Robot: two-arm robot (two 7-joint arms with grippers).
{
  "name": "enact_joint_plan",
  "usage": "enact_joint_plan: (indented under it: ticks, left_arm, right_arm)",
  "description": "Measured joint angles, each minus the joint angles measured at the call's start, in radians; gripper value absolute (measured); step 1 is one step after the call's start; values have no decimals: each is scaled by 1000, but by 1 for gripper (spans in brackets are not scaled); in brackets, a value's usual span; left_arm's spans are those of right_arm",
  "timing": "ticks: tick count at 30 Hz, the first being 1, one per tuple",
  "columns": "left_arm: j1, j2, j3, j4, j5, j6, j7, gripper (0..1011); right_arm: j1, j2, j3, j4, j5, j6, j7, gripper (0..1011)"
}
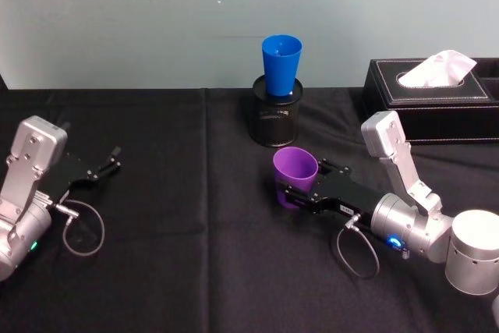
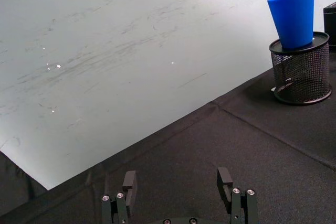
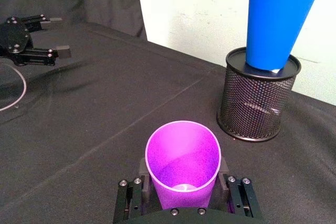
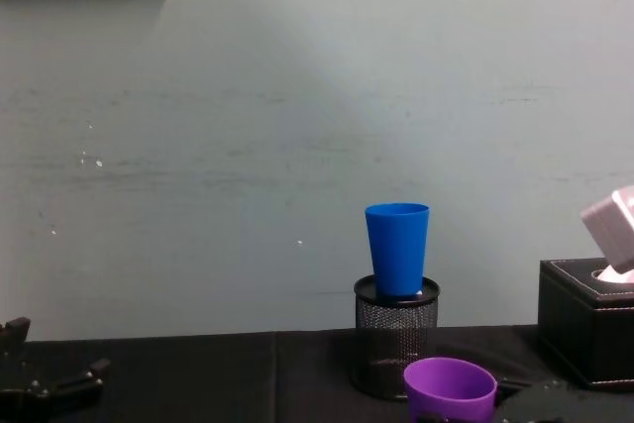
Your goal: Pick up one cup with a gripper and tap it against the other cup.
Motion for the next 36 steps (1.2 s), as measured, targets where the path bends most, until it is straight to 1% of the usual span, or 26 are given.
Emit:
enact_joint_plan:
  ticks: [2,3,4,7,8,9,10,11,13,20,23,24,28,33,35,36]
  left_arm:
    - [0,0,0,0,0,0,0,1000]
    - [0,0,0,0,0,0,0,1000]
    - [0,0,0,0,0,0,0,1000]
    - [0,0,0,0,0,0,0,1000]
    - [0,0,0,0,0,0,0,1000]
    - [0,0,0,0,0,0,0,1000]
    - [0,0,0,0,0,0,0,1000]
    - [0,0,0,0,0,0,0,1000]
    - [0,0,0,0,0,0,0,1000]
    - [0,0,0,0,0,0,0,1000]
    - [0,0,0,0,0,0,0,1000]
    - [0,0,0,0,0,0,0,1000]
    - [0,0,0,0,0,0,0,1000]
    - [0,0,0,0,0,0,0,1000]
    - [0,0,0,0,0,0,0,1000]
    - [0,0,0,0,0,0,0,1000]
  right_arm:
    - [0,-1,1,2,-2,4,0,730]
    - [0,-2,2,2,-3,6,-1,775]
    - [0,-2,4,2,-3,10,-2,786]
    - [-2,-3,7,1,-3,14,-6,882]
    - [-2,-3,7,1,-3,14,-6,882]
    - [-3,-4,8,0,-3,16,-6,935]
    - [-5,-4,10,-2,-3,18,-6,967]
    - [-5,-4,10,-4,-3,18,-7,967]
    - [-7,-4,12,-7,-3,19,-6,1003]
    - [-22,2,25,-37,9,11,-6,1003]
    - [-41,7,42,-72,19,-17,-11,1003]
    - [-41,7,42,-72,19,-17,-11,1003]
    - [-70,15,69,-120,34,-55,-25,1003]
    - [-120,25,106,-193,36,-75,-75,1003]
    - [-158,32,134,-243,20,-78,-122,1003]
    - [-168,33,141,-254,15,-78,-136,1003]
